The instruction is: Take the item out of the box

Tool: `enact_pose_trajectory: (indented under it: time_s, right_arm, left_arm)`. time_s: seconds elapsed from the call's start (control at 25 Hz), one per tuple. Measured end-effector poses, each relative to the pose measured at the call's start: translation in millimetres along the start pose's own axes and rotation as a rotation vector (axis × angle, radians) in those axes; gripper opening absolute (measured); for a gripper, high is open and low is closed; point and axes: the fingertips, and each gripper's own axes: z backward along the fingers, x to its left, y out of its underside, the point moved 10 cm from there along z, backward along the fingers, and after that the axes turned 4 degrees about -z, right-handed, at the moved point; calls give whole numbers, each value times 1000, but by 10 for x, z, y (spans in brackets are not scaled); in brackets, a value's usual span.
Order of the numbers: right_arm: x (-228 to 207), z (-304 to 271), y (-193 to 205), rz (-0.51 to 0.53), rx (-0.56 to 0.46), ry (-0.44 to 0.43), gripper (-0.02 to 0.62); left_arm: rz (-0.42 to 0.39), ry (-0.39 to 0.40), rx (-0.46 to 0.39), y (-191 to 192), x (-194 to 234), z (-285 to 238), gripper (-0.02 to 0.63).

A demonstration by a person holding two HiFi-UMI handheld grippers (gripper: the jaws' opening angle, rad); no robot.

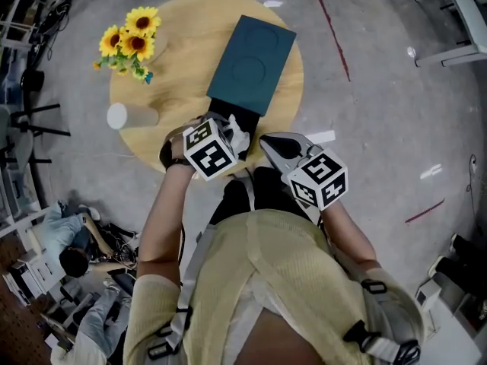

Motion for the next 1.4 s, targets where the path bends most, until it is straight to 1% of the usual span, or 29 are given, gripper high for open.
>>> enact_pose_trajectory:
  time_s: [0.12, 0.4, 0.68, 0.96, 1.24, 1.4]
  right_arm:
    - [85, 39, 12, 6, -10, 27, 3]
    - [218, 173, 28, 27, -41, 93, 4]
    - [459, 231, 74, 47, -61, 126, 3]
    - [687, 238, 71, 70, -74, 125, 4]
    - [846, 252, 71, 94, -70, 127, 3]
    - [901, 237, 65, 102, -73, 128, 3]
  left_arm:
    - [4, -42, -70, -26, -17, 122, 57]
    - [12, -162, -193, -1, -104, 448, 43]
    - [56, -279, -293, 233, -243, 849, 38]
    - [133, -406, -379, 539, -351, 1131, 35]
    - [229, -489, -430, 874, -497, 1322, 34]
    - [292, -523, -442, 1072, -540, 1378, 32]
